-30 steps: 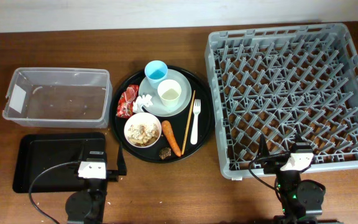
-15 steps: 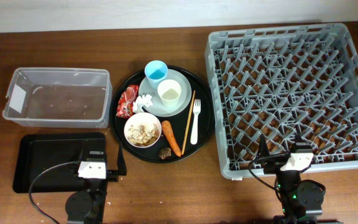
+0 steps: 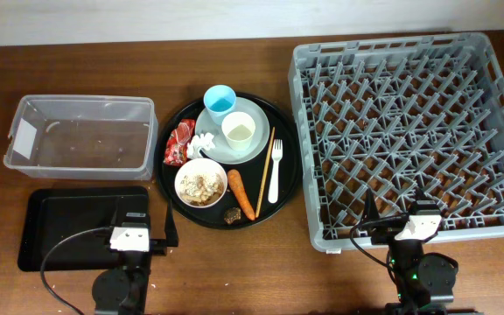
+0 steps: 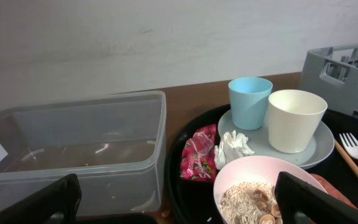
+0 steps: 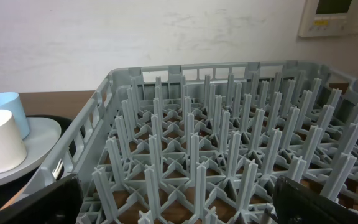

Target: Sort waste into correct bins and load items into the dishwasher rack

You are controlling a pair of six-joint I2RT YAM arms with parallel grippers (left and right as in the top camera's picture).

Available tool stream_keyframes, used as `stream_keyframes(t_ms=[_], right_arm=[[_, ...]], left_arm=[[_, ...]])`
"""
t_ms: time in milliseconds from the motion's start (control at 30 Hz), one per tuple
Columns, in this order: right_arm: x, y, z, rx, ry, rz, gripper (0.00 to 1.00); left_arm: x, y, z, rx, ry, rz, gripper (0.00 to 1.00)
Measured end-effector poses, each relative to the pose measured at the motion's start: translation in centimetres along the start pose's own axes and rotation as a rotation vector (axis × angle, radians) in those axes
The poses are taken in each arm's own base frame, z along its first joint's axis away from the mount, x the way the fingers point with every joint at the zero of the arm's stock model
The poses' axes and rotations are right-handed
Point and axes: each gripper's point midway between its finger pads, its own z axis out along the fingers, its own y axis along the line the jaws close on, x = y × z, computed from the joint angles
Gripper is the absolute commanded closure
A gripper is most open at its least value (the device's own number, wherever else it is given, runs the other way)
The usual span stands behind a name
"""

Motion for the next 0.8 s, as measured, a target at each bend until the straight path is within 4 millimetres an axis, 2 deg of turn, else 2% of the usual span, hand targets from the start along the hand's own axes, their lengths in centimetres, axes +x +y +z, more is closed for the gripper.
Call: stream_keyframes(t_ms=[200, 533, 633, 700, 767, 800], right_arm=[[0.0, 0.0, 0.0, 0.000, 0.000, -0.001, 0.01], [0.0, 0.0, 0.0, 0.000, 0.000, 0.000, 0.01], [0.0, 0.0, 0.0, 0.000, 0.000, 0.000, 0.01], [0.0, 0.0, 0.0, 0.000, -0.001, 0.000, 0.01], [0.0, 0.0, 0.0, 0.000, -0.002, 0.000, 0.01], [-0.1, 0.0, 0.0, 0.001, -0.003, 0.000, 0.01]], left_arm=[[0.0, 0.0, 0.0, 0.000, -0.001, 0.000, 0.01], [-0.2, -1.2, 0.0, 0.068, -0.009, 0.000, 0.01], [-1.7, -2.7, -0.4, 0.162, -0.056, 0.001, 0.01], [-4.3, -2.9, -1.5, 0.189, -0.059, 0.001, 0.01], [-11.4, -2.0, -4.2, 0.175, -0.130, 0.005, 0.01], [-13.3, -1.7, -5.1, 0.170, -0.129, 0.006, 0.01]])
